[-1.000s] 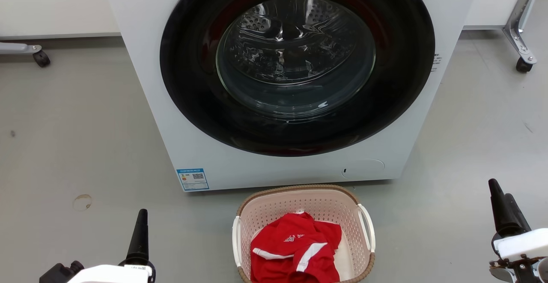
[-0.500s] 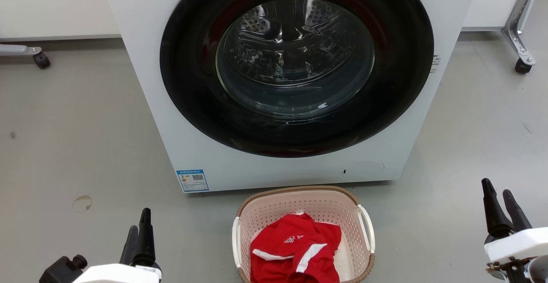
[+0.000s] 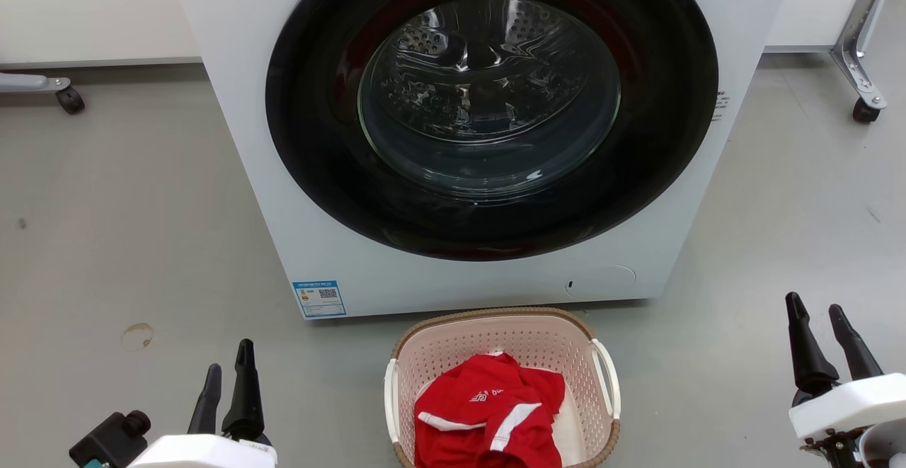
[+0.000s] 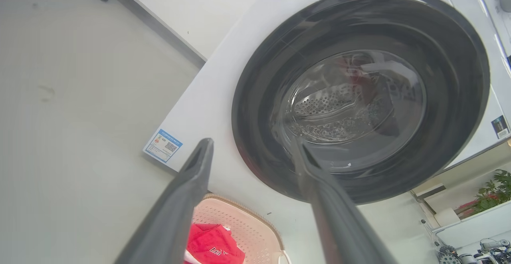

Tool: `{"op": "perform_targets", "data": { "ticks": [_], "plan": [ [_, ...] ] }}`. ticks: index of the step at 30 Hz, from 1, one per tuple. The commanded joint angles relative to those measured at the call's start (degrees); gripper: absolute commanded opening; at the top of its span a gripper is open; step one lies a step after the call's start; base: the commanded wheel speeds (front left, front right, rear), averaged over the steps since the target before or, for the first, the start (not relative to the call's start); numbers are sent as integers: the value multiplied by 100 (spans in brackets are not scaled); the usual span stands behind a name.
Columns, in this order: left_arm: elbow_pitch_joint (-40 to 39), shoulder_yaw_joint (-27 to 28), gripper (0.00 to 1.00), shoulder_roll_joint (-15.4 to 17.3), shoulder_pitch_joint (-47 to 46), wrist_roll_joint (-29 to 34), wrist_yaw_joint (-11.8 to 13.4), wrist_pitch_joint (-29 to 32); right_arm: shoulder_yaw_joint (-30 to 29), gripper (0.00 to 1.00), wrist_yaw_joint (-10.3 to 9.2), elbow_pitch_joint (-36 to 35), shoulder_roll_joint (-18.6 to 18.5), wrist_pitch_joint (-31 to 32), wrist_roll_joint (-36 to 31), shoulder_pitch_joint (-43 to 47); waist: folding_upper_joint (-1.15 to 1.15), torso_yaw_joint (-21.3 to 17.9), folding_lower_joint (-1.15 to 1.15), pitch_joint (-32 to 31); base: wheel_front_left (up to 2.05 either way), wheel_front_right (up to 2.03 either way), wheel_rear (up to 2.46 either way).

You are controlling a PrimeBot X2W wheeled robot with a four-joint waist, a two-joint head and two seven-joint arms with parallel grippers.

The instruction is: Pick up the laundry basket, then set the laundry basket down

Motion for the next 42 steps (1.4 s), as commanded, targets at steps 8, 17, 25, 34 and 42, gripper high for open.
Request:
{"op": "perform_targets", "data": {
  "ticks": [8,17,25,34,42],
  "plan": [
    [-229,97,100,81,-147,606,50,-192,126,100,24,-202,-163,-222,-534,-225,0,-10,0,11,0,0,0],
    [-265,63,100,87,-141,1162,76,-343,273,100,26,-166,-207,-373,-979,-235,0,-10,0,12,0,0,0],
    [-269,6,100,93,-141,1637,85,-477,449,100,28,-97,-233,-507,-1296,-259,0,-4,0,22,0,0,0],
    [-307,-47,100,99,-119,2201,117,-628,589,100,30,-81,-279,-659,-1749,-269,0,1,0,23,0,0,0],
    [-334,-88,100,104,-108,2690,125,-763,693,100,32,-74,-295,-793,-2146,-275,0,-6,0,35,0,0,0]
  ]
}}
